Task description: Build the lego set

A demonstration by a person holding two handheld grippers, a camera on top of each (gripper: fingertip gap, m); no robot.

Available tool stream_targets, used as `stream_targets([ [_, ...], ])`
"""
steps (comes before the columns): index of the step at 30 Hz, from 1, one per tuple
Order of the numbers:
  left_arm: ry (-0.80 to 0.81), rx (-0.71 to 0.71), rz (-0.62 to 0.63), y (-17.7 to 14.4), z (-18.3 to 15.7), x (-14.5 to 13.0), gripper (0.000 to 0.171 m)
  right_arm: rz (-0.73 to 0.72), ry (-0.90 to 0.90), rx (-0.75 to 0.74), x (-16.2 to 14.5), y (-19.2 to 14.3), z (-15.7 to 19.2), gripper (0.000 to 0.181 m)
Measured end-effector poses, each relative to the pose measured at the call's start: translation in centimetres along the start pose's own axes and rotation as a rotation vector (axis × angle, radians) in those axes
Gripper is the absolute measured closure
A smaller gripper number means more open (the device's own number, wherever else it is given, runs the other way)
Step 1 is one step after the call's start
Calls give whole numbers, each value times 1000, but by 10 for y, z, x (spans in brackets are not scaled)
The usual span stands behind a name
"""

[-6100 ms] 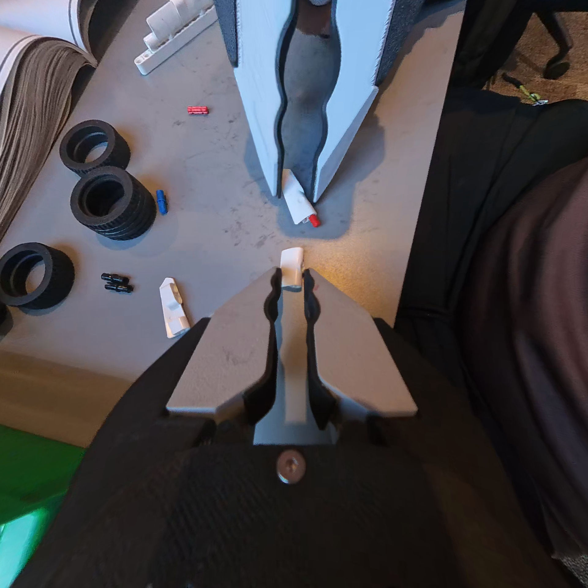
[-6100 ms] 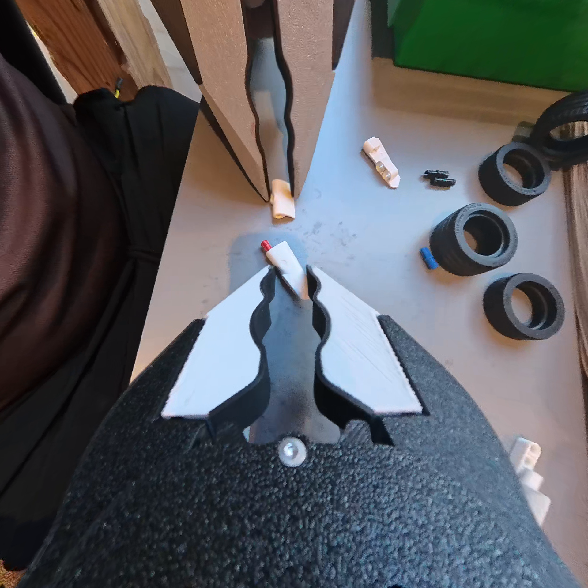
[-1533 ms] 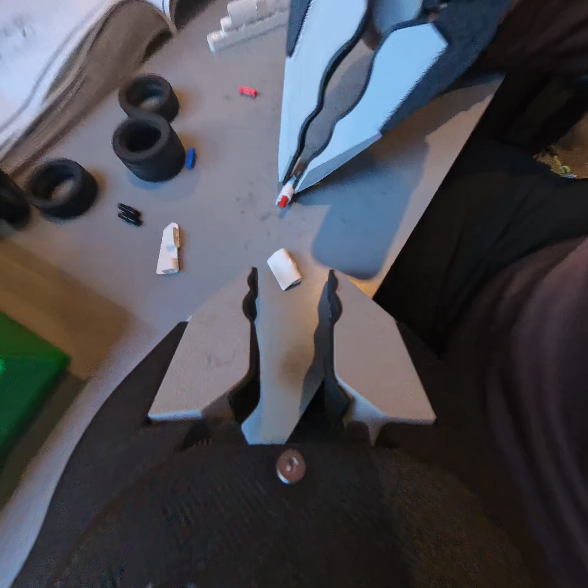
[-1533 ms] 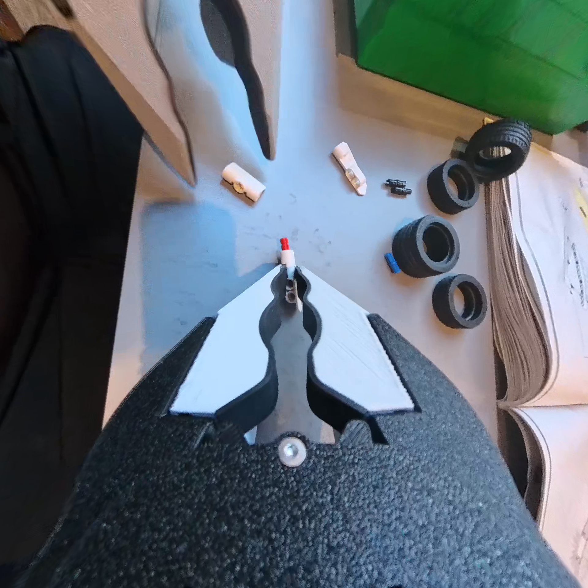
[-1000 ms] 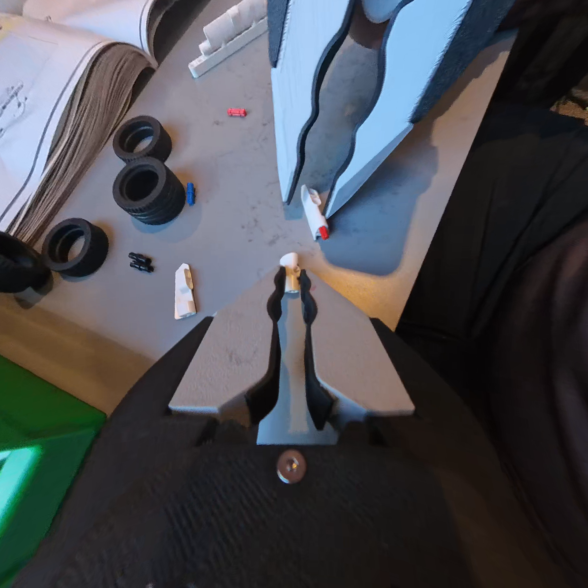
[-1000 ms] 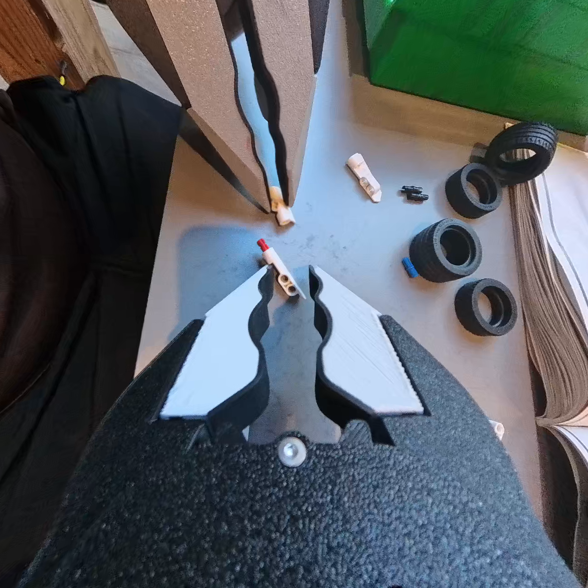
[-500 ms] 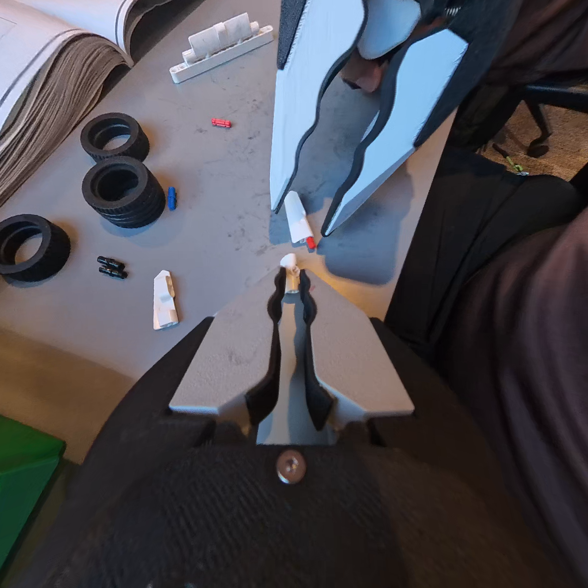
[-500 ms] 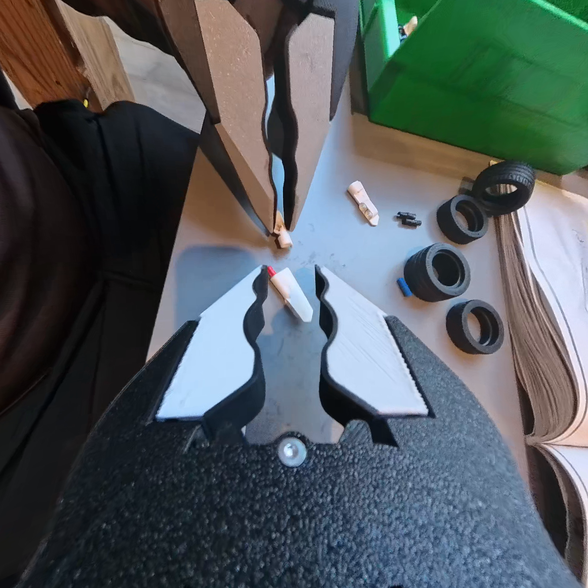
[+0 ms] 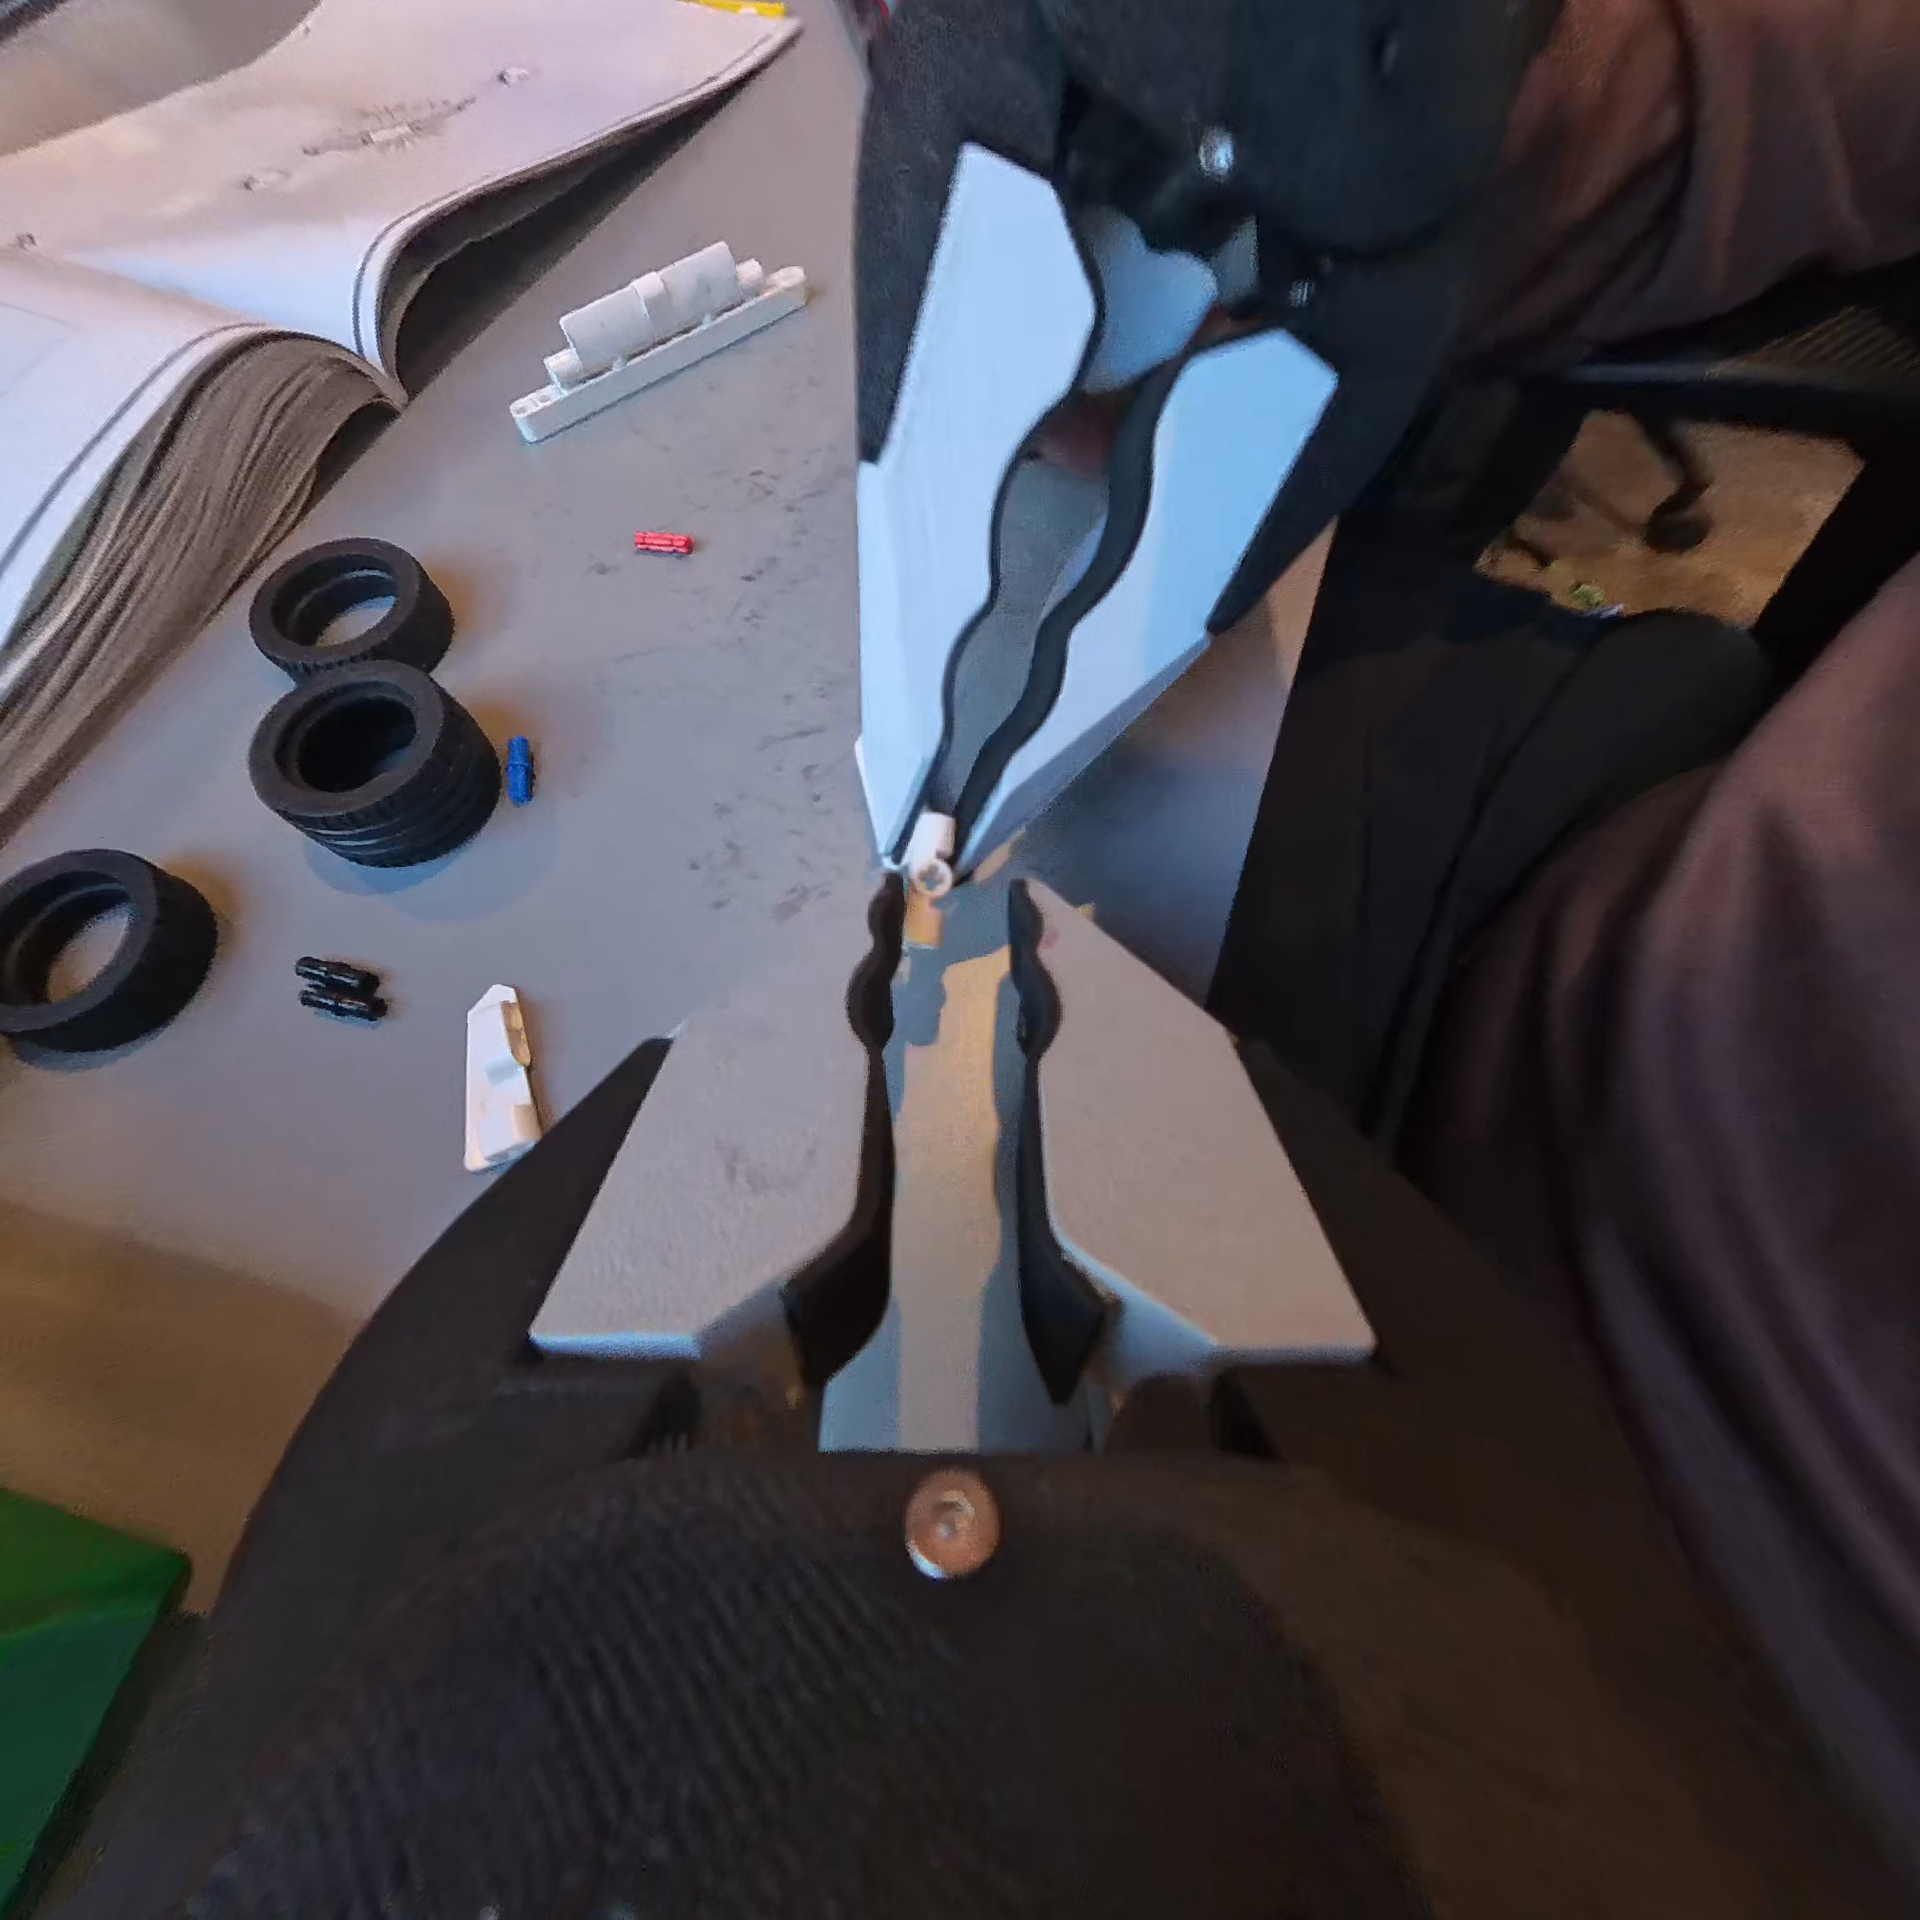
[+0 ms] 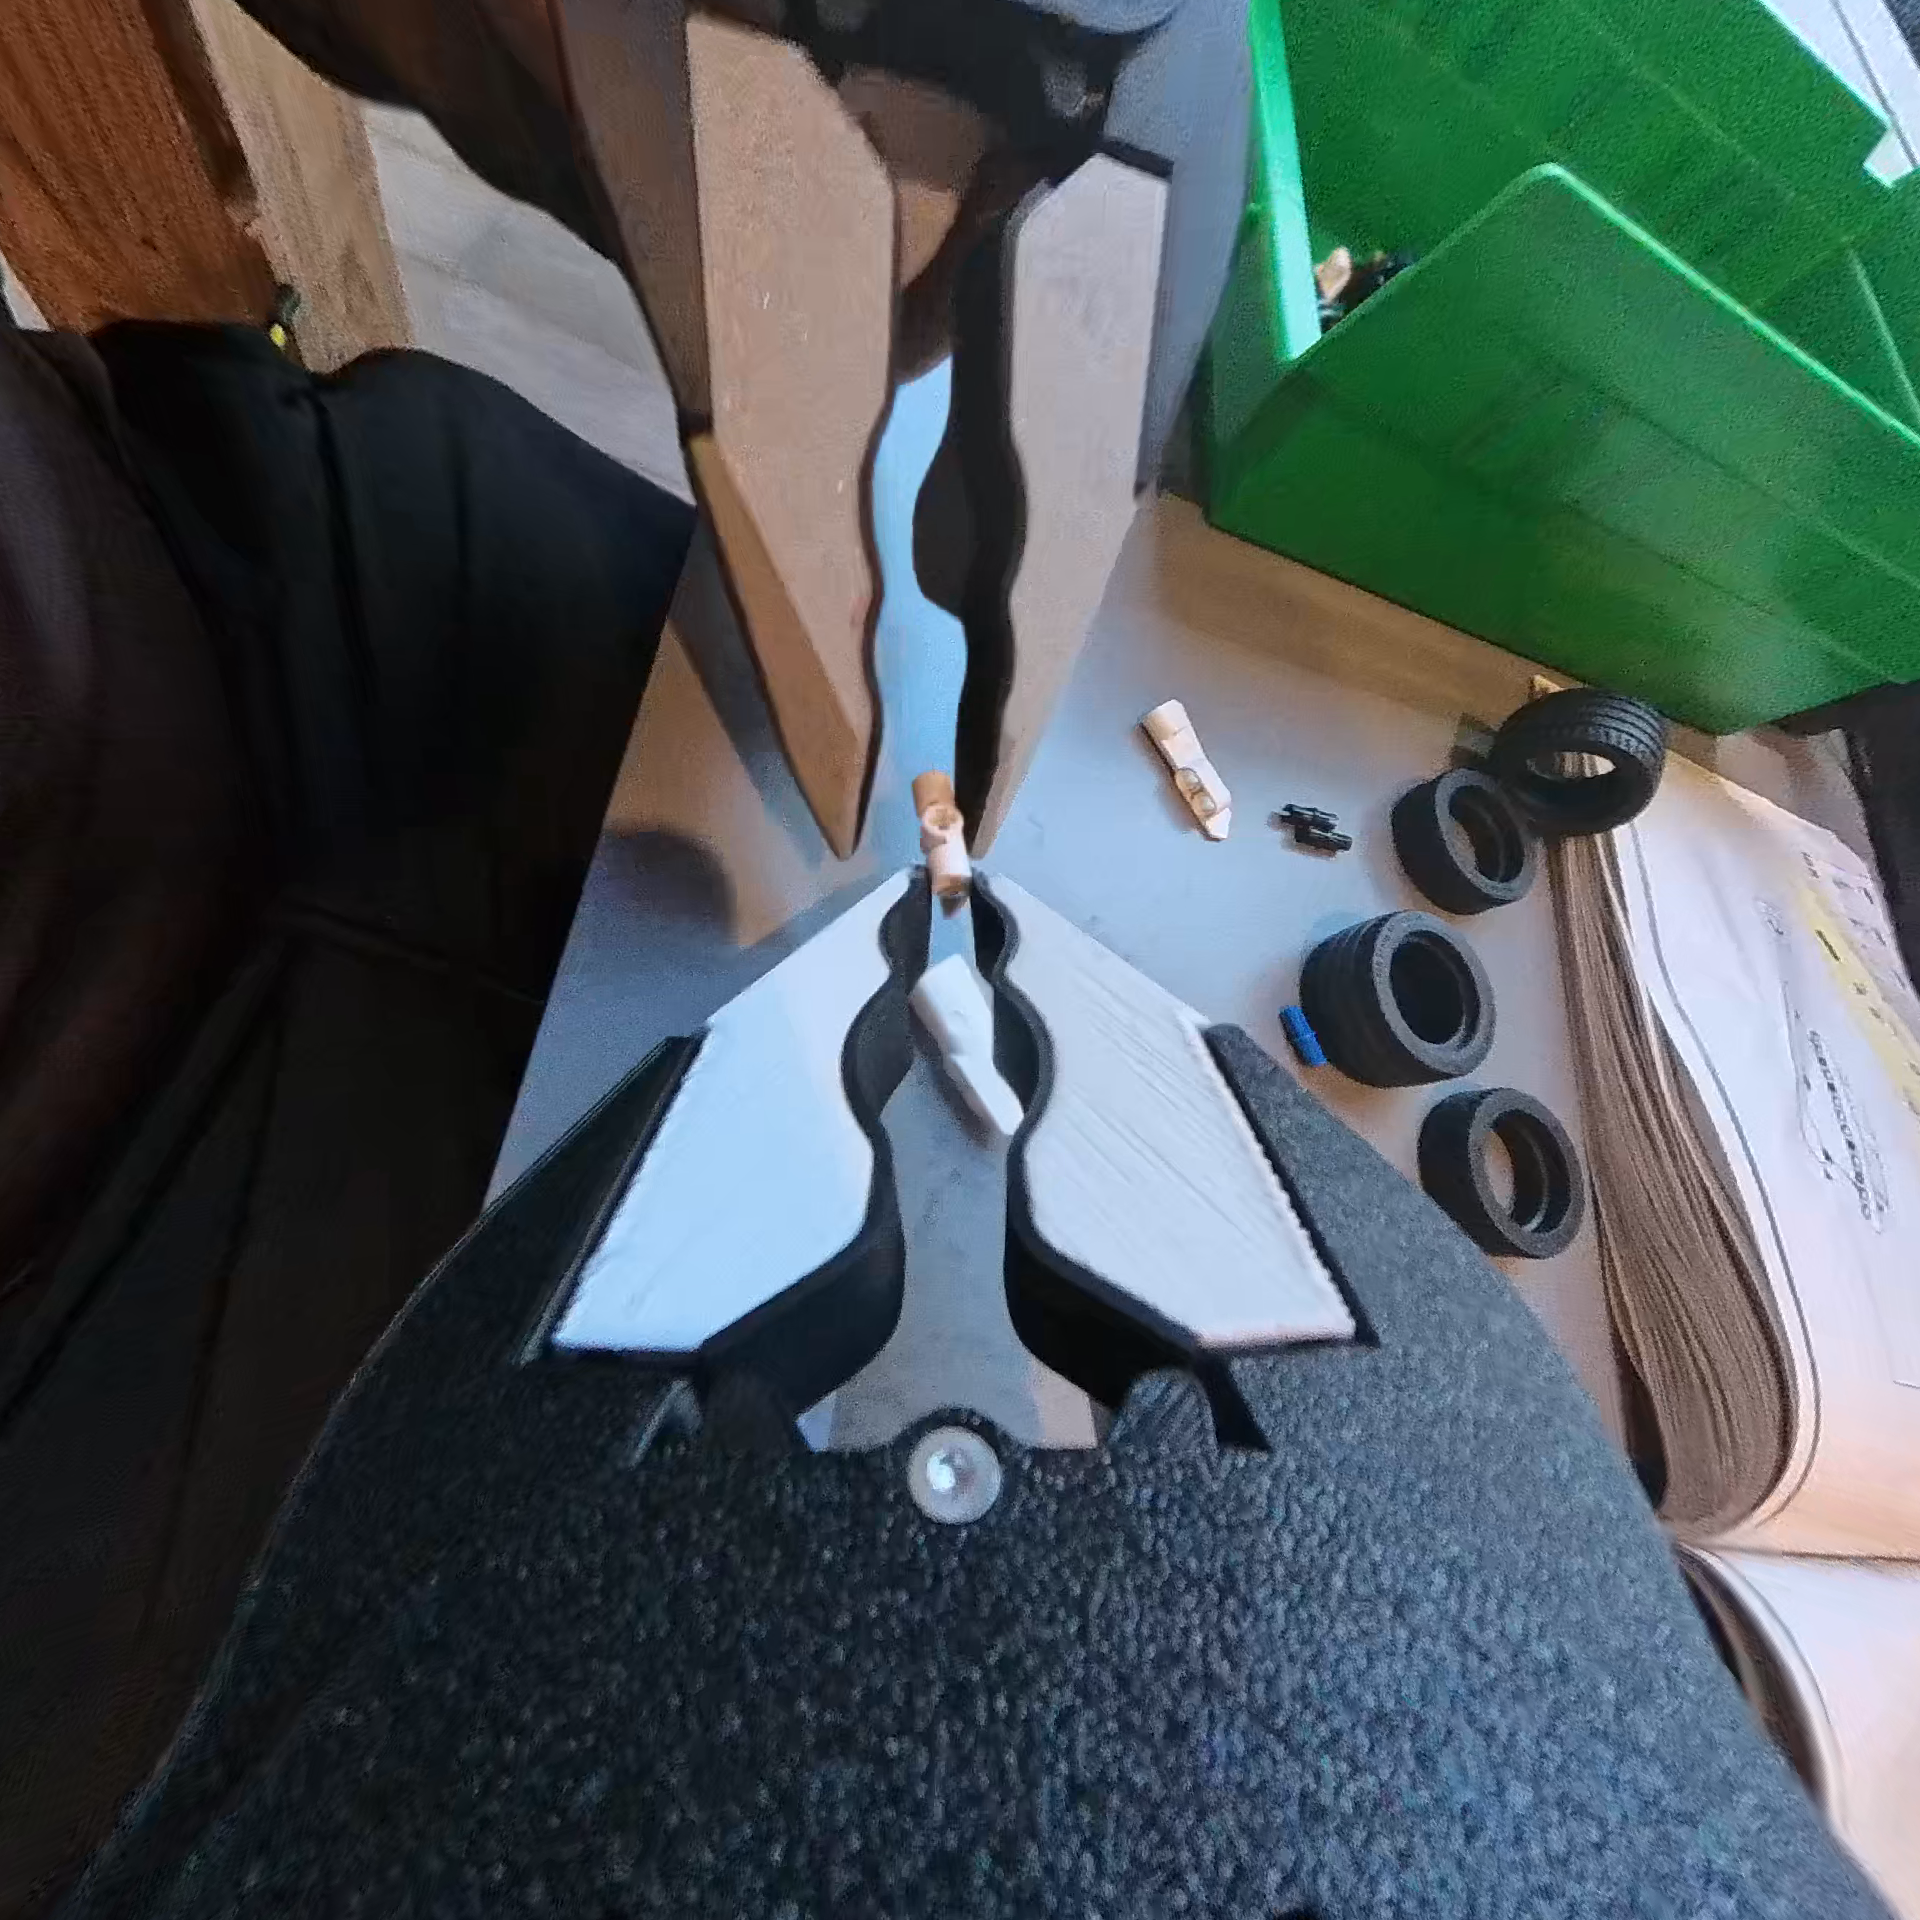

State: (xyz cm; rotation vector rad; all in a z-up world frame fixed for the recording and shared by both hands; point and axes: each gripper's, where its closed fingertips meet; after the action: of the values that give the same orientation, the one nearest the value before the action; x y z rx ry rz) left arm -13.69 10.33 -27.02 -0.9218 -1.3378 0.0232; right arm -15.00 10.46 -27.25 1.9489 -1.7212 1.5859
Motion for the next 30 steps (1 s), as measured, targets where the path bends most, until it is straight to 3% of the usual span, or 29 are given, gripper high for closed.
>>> stream_targets([
  [6, 180, 119, 76, 3, 3, -5, 167, -8, 26, 49, 0, -1, 6, 174],
  [18, 68, 14, -119, -7, -6, 16, 167, -85, 19, 58, 6, -5, 6, 174],
  [25, 76, 8, -121, -7, -7, 16, 167, -91, 22, 65, 7, -5, 7, 174],
  [30, 109, 24, -57, -3, -6, 8, 167, -100, 33, 76, 8, -6, 8, 174],
])
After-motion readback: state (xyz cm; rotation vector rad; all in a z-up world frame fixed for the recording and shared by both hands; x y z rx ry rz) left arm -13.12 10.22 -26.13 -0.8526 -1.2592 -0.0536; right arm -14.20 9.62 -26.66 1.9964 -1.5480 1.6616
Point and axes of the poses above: each gripper's, where its closed fingertips meet, y out along the fingers, x out of its top, z = x × y across the jaws, and after that the axes turned 8 degrees about -x, right-handed
